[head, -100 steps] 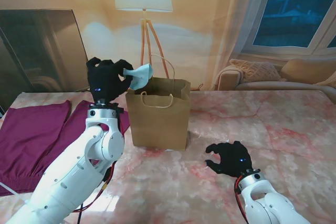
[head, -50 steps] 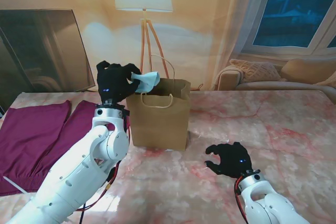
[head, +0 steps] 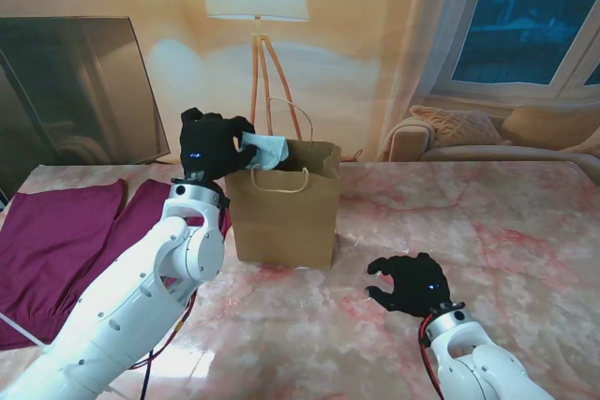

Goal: Fold the socks and the shorts into the kraft paper bag

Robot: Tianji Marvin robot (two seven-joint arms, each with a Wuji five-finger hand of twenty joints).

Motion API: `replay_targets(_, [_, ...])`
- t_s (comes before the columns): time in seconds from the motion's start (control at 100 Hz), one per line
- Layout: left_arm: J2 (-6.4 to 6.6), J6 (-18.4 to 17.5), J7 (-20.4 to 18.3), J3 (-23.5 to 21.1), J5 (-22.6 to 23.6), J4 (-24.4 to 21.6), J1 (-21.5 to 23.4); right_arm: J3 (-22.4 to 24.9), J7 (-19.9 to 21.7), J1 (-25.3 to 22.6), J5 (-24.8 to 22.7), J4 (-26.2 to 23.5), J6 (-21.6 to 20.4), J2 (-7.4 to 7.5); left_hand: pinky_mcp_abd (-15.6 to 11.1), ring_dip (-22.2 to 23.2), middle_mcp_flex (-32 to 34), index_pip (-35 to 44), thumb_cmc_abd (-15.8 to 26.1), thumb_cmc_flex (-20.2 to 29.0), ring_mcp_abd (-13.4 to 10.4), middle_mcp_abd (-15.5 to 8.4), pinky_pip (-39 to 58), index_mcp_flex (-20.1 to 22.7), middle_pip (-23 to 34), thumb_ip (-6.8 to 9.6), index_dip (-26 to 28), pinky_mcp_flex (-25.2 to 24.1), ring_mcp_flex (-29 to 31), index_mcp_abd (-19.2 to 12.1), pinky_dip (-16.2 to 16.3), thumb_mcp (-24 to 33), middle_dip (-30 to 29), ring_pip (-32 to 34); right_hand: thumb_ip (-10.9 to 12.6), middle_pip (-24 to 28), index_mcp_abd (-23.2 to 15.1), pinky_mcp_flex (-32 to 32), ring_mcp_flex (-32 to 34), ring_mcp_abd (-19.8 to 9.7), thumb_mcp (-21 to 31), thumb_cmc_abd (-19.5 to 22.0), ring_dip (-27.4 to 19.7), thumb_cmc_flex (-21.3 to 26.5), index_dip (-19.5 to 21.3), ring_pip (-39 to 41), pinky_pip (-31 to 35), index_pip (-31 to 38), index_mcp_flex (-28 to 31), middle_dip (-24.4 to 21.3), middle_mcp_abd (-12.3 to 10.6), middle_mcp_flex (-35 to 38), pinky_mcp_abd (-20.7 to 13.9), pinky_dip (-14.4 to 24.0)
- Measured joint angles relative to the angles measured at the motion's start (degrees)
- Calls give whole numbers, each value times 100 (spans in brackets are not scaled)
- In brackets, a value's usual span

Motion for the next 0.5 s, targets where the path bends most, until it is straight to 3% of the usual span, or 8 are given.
replay_targets(0.08, [48, 1, -133, -65, 45, -172, 72, -3, 10, 21, 6, 7, 0, 0, 0, -141, -404, -552, 147, -318, -1, 22, -205, -238, -195, -1, 18, -127, -247, 228, 0, 319, -316, -297, 0, 0, 0, 0, 0, 0, 0, 0, 0, 0, 0, 0, 0, 0, 0, 0, 0, 0, 0, 0])
replay_targets(0.23, [114, 5, -336, -106, 134, -303, 129, -9, 11, 45, 10, 18, -4, 0, -49, -423, -1103, -1251, 321, -462, -2, 100, -506, -541, -536, -1, -41, -282, -676, 456, 0, 319, -712, -701, 0, 0, 0, 0, 0, 0, 0, 0, 0, 0, 0, 0, 0, 0, 0, 0, 0, 0, 0, 0])
replay_targets(0.34, [179, 76, -848, -134, 167, -480, 167, -15, -4, 56, 14, 36, -7, 0, -98, -504, -1505, -1495, 409, -470, -2, 242, -658, -657, -677, -1, -133, -406, -857, 534, 0, 319, -841, -842, 0, 0, 0, 0, 0, 0, 0, 0, 0, 0, 0, 0, 0, 0, 0, 0, 0, 0, 0, 0])
replay_targets(0.5, [204, 124, -803, -121, 209, -483, 165, -15, -4, 54, 14, 36, -7, 0, -157, -566, -1892, -1699, 408, -470, 0, 386, -773, -866, -732, -1, -242, -430, -1088, 598, 0, 319, -852, -924, 0, 0, 0, 0, 0, 0, 0, 0, 0, 0, 0, 0, 0, 0, 0, 0, 0, 0, 1, 0])
